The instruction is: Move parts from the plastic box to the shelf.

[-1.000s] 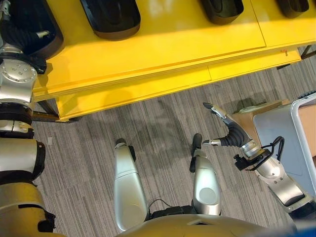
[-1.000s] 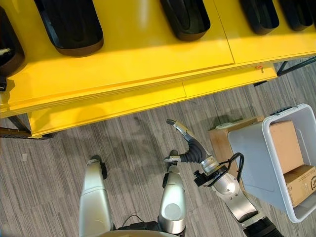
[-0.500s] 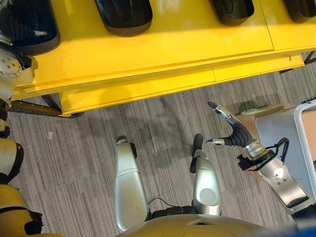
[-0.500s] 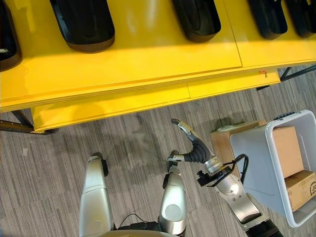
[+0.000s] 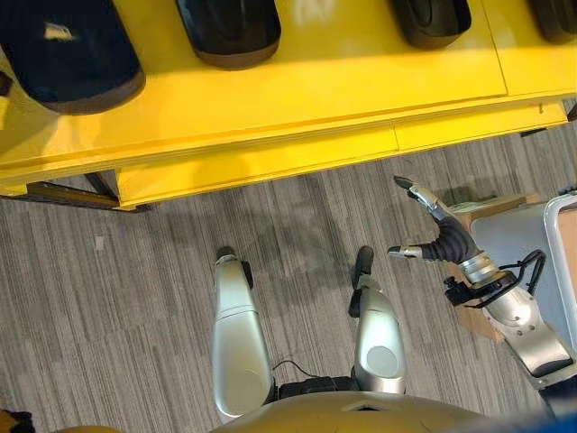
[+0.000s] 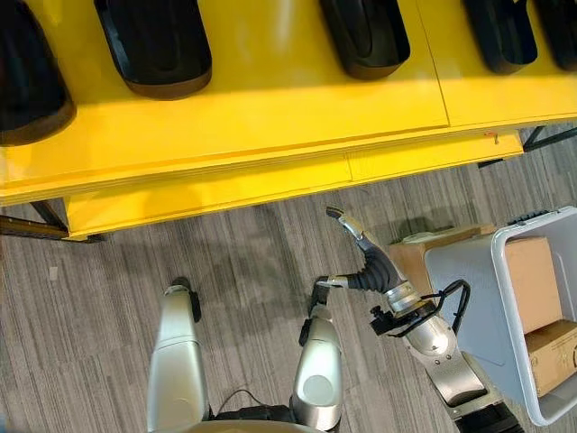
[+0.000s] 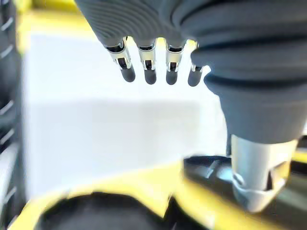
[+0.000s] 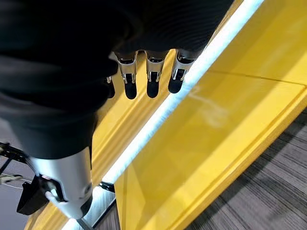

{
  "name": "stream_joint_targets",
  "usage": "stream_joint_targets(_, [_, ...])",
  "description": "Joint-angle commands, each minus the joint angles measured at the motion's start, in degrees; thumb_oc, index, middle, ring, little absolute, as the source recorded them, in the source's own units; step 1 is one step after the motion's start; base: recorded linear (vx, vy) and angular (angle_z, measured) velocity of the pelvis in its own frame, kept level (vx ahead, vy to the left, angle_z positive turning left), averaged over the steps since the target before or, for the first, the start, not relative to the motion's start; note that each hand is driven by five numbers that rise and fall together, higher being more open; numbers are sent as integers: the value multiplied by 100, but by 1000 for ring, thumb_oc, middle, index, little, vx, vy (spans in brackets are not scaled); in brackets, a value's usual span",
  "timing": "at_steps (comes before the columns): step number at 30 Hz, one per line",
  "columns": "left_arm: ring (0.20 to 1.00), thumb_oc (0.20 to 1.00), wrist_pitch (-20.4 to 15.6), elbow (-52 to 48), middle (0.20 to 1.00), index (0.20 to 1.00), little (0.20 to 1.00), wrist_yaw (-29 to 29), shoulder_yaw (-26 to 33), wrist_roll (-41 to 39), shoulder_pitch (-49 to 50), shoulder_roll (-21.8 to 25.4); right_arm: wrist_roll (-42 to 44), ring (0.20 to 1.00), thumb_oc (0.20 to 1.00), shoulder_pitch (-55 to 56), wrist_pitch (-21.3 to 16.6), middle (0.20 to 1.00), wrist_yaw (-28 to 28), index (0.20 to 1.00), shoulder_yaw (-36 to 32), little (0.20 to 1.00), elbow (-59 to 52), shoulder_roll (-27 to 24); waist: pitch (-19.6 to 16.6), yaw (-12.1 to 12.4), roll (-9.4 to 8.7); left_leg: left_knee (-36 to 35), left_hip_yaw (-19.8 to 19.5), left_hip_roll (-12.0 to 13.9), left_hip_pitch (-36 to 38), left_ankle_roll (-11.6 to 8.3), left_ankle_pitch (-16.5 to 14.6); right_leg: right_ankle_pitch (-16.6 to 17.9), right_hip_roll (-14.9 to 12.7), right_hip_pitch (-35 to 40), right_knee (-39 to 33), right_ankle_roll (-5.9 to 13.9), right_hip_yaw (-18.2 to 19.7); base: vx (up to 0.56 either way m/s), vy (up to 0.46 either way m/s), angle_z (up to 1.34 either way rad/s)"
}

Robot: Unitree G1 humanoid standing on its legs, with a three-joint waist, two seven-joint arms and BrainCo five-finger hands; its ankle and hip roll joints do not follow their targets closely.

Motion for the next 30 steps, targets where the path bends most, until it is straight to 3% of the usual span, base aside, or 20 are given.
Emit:
stream_joint_targets(1, [1000,1000,-62,-12,1000,1000,1000,338,536,316,219,100,6,1000,1000,283,-297,1000,-49,1000,-651,1000,-91,-273,-361,69,263,-888,647,-302,321,351,527,-282,-356,-131,881,287,14,33,-3,8])
stream_joint_targets(4, [1000,1000,-94,-490,1000,1000,1000,390,789,627,401,459,6,1000,1000,389,-284,1000,24,1000,-798,1000,-95,-223,-468,117,345,-968,651,-327,430,339,525,-283,-405,-29,839,312,-17,3,5,7])
stream_joint_targets(9, [1000,1000,-121,-724,1000,1000,1000,361,1327,699,874,621,-29,1000,1000,469,-251,1000,44,1000,-941,1000,-85,-135,-556,188,434,-1051,652,-381,554,326,545,-274,-450,107,776,328,-42,13,-3,3])
stream_joint_targets(14, [1000,1000,-290,-1276,1000,1000,1000,173,2800,357,2245,319,-117,1000,1000,556,-188,1000,38,1000,-1062,1000,-28,8,-601,332,506,-1161,656,-410,720,317,575,-321,-479,233,760,319,-64,1,0,1])
stream_joint_targets(18, [1000,1000,-606,-1947,1000,1000,1000,-114,4225,-416,3804,-491,-145,1000,1000,485,-111,1000,30,1000,-1076,1000,-12,63,-639,347,566,-1304,654,-445,960,307,621,-375,-485,386,752,281,-70,0,0,0])
stream_joint_targets(21, [1000,1000,-772,-2428,1000,1000,1000,-215,4830,-863,4613,-1169,-158,1000,1000,397,-70,1000,9,1000,-1013,1000,38,118,-668,306,567,-1407,650,-465,1133,291,654,-419,-481,528,747,255,-97,0,0,0])
stream_joint_targets(23, [1000,1000,-797,-2633,1000,1000,1000,-271,4959,-991,4817,-1453,-163,1000,1000,391,-68,1000,-3,1000,-1011,1000,30,127,-695,289,555,-1467,648,-465,1218,281,676,-448,-477,599,745,248,-119,15,-17,2])
stream_joint_targets(29, [1000,1000,-881,-3732,1000,1000,1000,-498,4649,-926,5495,-3156,-226,1000,1000,308,28,1000,-55,1000,-910,1000,99,313,-847,284,442,-1782,599,-476,1661,244,758,-616,-412,963,734,187,-259,45,-39,6])
stream_joint_targets(30, [1000,1000,-877,-3736,1000,1000,1000,-492,4638,-913,5487,-3174,-228,1000,1000,312,26,1000,-58,1000,-919,1000,101,302,-851,278,448,-1818,600,-492,1657,252,807,-582,-422,958,710,182,-267,48,-58,3])
